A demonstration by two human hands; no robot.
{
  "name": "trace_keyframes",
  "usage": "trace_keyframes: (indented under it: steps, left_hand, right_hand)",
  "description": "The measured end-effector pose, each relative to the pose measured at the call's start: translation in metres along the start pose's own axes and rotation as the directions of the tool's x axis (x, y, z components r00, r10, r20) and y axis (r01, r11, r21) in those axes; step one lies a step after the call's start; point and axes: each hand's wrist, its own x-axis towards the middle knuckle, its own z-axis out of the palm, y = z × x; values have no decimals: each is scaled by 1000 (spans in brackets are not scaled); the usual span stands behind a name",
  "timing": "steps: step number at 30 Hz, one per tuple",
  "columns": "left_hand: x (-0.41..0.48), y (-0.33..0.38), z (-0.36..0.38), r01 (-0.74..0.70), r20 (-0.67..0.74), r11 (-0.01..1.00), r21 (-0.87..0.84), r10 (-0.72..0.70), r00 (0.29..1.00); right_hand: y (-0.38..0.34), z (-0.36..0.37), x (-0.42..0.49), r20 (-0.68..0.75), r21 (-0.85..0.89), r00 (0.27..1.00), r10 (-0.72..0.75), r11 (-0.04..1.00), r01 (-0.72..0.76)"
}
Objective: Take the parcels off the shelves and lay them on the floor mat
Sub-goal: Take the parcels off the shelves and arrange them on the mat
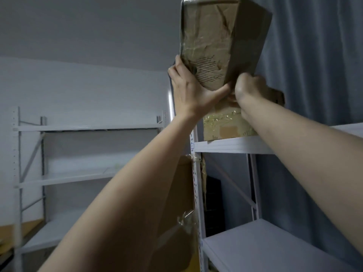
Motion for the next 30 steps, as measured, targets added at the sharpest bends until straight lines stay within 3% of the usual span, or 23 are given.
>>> trace_keyframes:
  steps: [3, 6, 12, 17, 22, 27, 30]
  left_hand:
    - [-41, -20, -33, 63, 37, 997, -42, -61, 997]
    - [-94, -39, -68, 161, 98, 986, -53, -155, 983]
    - [-208, -81, -154, 270, 198, 962, 38, -272, 942]
    - [-298, -115, -222, 350, 297, 915, 198, -397, 868]
    - [-404, -131, -296, 394, 425, 846, 360, -524, 738]
    - [-515, -123, -361, 415, 521, 783, 464, -620, 587]
    - [-576, -111, -393, 466, 549, 717, 518, -697, 461]
  right_hand:
    - [11, 10, -45, 212, 224, 956, 202, 942, -249]
    - [32, 14, -90, 362, 392, 868, 340, 789, -473]
    - [96, 24, -185, 541, 305, 600, 589, 528, -793]
    - [162, 29, -264, 615, 234, 483, 623, 441, -867]
    - [247, 26, -361, 635, 154, 282, 719, 240, -959]
    - [330, -2, -462, 585, 18, 35, 810, 30, -999]
    - [369, -23, -513, 488, -23, 26, 873, 42, -999]
